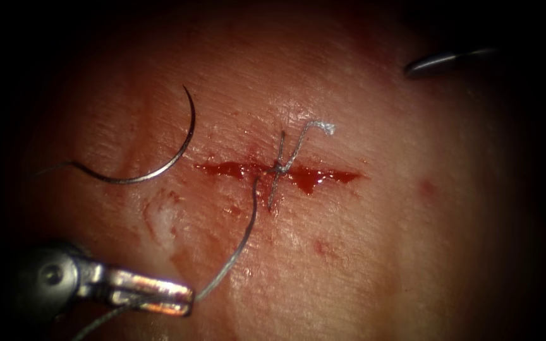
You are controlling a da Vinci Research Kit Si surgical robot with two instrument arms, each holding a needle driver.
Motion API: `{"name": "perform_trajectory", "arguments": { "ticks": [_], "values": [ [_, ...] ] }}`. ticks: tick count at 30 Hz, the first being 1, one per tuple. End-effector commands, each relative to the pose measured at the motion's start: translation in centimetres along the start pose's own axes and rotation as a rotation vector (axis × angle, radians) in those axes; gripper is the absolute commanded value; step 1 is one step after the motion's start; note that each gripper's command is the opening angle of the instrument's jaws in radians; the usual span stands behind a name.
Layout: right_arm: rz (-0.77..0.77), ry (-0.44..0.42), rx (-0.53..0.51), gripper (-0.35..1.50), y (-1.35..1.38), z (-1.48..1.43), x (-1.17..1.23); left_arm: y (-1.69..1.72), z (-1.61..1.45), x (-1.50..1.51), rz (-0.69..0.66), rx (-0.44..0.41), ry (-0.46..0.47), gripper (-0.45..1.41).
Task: Wound Closure
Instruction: Wrap the long suture end once around the right gripper.
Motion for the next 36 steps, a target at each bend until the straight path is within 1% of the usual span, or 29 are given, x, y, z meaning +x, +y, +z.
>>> {"name": "perform_trajectory", "arguments": {
  "ticks": [1, 3, 4, 6, 8, 9, 11, 12, 14, 17, 18, 24, 27, 29, 32, 36],
  "values": [
    [0.017, 0.026, -0.034, 1.21, -0.02, 0.05, 0.10, -0.07, 0.05, -0.02, 0.005, 0.000, 0.002, -0.45],
    [0.047, 0.063, -0.065, 1.15, -0.21, 0.13, 0.18, -0.11, 0.05, 0.04, 0.011, 0.000, 0.003, -0.45],
    [0.063, 0.093, -0.081, 1.10, -0.38, 0.26, 0.24, -0.13, 0.05, 0.07, 0.015, -0.003, 0.005, -0.45],
    [0.070, 0.113, -0.083, 1.04, -0.55, 0.43, 0.29, -0.14, 0.05, 0.08, 0.013, -0.003, 0.008, -0.45],
    [0.067, 0.129, -0.054, 0.89, -0.82, 0.82, 0.34, -0.18, 0.03, 0.08, 0.017, -0.006, 0.006, -0.45],
    [0.057, 0.138, -0.032, 0.78, -0.93, 1.02, 0.35, -0.20, 0.02, 0.08, 0.016, -0.008, 0.004, -0.45],
    [0.045, 0.148, -0.015, 0.64, -1.01, 1.18, 0.36, -0.22, 0.02, 0.09, 0.020, -0.009, 0.001, -0.45],
    [0.036, 0.150, 0.003, 0.61, -1.10, 1.36, 0.35, -0.27, 0.01, 0.11, 0.022, -0.010, 0.002, -0.45],
    [0.029, 0.150, 0.017, 0.51, -1.18, 1.48, 0.33, -0.34, 0.00, 0.13, 0.023, -0.010, 0.002, -0.45],
    [0.014, 0.145, 0.047, 0.42, -1.31, 1.65, 0.28, -0.44, 0.00, 0.17, 0.032, -0.010, 0.003, -0.45],
    [0.006, 0.143, 0.058, 0.39, -1.38, 1.71, 0.25, -0.53, -0.01, 0.21, 0.031, -0.010, 0.004, -0.45],
    [-0.009, 0.146, 0.095, 0.34, -1.54, 1.69, 0.19, -0.88, 0.03, 0.23, 0.046, -0.005, 0.005, -0.45],
    [-0.028, 0.146, 0.120, 0.32, -1.76, 1.68, 0.10, -1.10, 0.21, 0.13, 0.045, -0.004, 0.010, -0.45],
    [-0.034, 0.148, 0.128, 0.31, -1.84, 1.65, 0.08, -1.19, 0.27, 0.06, 0.047, -0.007, 0.007, -0.45],
    [-0.037, 0.149, 0.137, 0.29, -1.92, 1.61, 0.08, -1.30, 0.34, -0.03, 0.050, -0.013, -0.002, -0.45],
    [-0.036, 0.154, 0.136, 0.27, -2.00, 1.51, 0.11, -1.49, 0.41, -0.25, 0.059, -0.022, -0.012, -0.45]
  ]
}}
